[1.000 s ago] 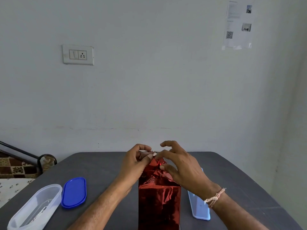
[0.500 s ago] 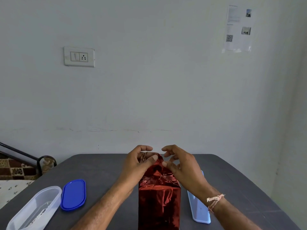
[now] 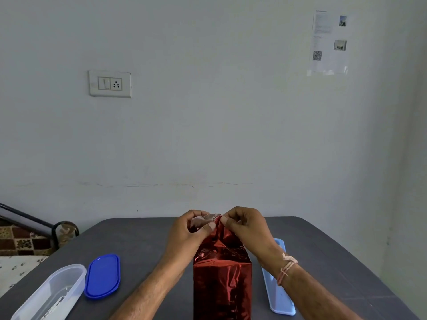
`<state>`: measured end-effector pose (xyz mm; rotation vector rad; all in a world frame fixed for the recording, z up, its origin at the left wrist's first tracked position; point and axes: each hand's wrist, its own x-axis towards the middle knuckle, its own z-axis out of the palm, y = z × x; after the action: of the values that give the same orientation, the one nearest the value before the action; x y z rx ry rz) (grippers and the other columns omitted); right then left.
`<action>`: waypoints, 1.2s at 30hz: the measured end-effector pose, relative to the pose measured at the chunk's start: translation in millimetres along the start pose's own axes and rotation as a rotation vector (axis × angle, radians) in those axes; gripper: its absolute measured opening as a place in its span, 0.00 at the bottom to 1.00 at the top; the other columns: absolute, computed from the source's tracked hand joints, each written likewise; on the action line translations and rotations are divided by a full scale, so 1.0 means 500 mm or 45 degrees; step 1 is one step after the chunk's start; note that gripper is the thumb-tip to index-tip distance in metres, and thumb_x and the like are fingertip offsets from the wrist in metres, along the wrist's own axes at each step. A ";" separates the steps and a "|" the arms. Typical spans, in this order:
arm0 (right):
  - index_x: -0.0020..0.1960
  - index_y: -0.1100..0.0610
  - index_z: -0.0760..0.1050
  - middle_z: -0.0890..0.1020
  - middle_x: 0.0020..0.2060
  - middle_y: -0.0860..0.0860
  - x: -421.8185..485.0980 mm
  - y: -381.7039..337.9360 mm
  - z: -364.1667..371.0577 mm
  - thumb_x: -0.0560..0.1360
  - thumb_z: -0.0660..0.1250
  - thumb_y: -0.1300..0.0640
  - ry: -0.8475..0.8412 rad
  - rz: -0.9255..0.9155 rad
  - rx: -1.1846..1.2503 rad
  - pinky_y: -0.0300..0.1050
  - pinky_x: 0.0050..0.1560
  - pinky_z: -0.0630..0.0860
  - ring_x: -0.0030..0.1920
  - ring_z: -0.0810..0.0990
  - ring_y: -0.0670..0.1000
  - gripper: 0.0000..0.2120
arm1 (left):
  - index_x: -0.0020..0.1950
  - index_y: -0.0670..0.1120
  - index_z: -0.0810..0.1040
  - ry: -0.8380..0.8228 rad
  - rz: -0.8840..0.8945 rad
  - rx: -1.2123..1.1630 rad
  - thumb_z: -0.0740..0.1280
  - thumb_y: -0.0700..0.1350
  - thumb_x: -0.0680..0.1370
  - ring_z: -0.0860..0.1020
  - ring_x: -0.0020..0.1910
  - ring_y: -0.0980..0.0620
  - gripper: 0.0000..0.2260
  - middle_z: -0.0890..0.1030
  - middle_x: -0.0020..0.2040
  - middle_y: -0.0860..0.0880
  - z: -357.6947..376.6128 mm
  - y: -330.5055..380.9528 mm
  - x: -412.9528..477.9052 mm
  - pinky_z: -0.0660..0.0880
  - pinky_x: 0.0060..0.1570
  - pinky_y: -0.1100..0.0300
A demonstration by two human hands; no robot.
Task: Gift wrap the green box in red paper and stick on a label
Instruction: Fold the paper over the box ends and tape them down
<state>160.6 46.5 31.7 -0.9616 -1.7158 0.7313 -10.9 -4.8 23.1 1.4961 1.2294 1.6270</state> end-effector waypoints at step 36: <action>0.41 0.55 0.84 0.84 0.35 0.50 0.012 -0.032 -0.011 0.75 0.76 0.57 -0.073 0.076 0.086 0.35 0.38 0.76 0.37 0.81 0.45 0.05 | 0.47 0.40 0.87 -0.193 -0.173 0.035 0.78 0.40 0.74 0.85 0.39 0.47 0.05 0.87 0.41 0.39 -0.039 -0.020 0.007 0.80 0.39 0.61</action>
<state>160.7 43.9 49.4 -0.9562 -1.7072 0.8582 -31.9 -2.5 16.8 1.4895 1.2446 1.3876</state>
